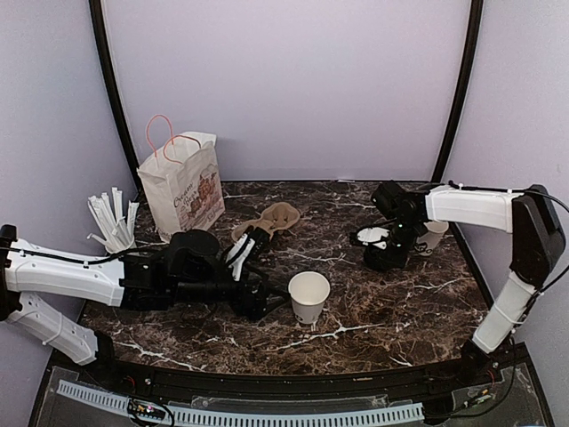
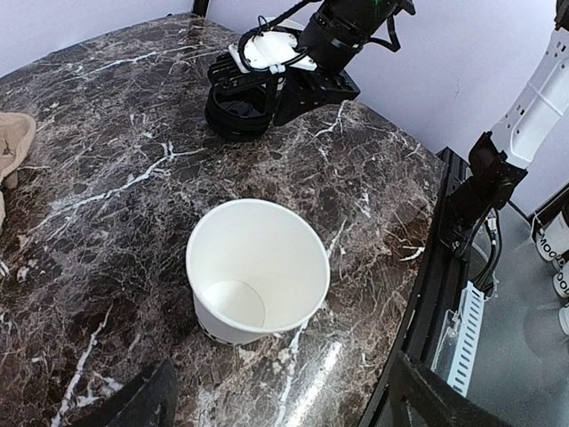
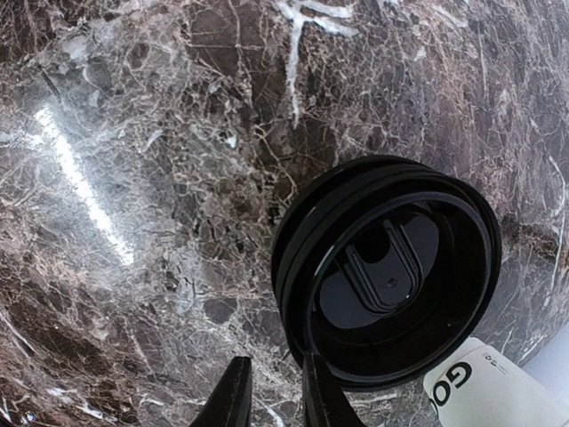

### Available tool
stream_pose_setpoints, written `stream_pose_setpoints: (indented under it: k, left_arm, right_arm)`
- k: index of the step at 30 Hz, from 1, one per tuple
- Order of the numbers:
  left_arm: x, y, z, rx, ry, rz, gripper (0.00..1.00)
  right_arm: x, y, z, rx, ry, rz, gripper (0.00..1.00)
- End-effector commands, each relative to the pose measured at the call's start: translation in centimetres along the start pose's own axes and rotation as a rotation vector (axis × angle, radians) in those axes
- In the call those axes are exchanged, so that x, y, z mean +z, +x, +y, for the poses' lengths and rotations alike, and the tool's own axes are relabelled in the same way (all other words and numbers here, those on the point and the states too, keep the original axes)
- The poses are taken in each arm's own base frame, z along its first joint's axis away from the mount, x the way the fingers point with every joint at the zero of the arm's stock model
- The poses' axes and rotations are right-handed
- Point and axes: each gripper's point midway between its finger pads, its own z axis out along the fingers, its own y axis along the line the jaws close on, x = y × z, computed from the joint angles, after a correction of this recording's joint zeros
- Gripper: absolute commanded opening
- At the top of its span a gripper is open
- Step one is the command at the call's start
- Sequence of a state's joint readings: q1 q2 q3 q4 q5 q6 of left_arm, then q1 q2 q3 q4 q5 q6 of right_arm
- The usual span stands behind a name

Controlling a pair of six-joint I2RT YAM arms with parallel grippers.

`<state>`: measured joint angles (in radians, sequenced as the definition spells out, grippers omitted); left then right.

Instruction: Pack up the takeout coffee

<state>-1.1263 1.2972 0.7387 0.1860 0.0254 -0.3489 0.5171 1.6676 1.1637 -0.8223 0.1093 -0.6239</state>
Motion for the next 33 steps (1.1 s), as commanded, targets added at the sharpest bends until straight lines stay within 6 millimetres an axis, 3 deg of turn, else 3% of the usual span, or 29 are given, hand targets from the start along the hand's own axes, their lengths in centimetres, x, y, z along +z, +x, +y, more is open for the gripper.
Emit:
stream_pose_setpoints:
  k: [1, 9, 24, 33]
  left_arm:
    - [-1.0, -1.8, -0.6, -0.01, 0.021, -0.055, 0.85]
    - [-1.3, -1.7, -0.4, -0.022, 0.015, -0.062, 0.84]
    - [-2.6, -2.1, -0.6, -0.056, 0.035, -0.112, 0.84]
    - [-2.3, -2.2, -0.7, -0.05, 0.039, -0.11, 0.84]
  right_arm:
    - [0.3, -0.9, -0.8, -0.004, 0.014, -0.013, 0.2]
    - [1.1, -0.8, -0.8, -0.016, 0.005, 0.009, 0.11]
    - [1.9, -1.0, -1.6, -0.038, 0.083, 0.022, 0.17]
    - [1.5, -1.0, -1.1, -0.056, 0.085, 0.021, 0.0]
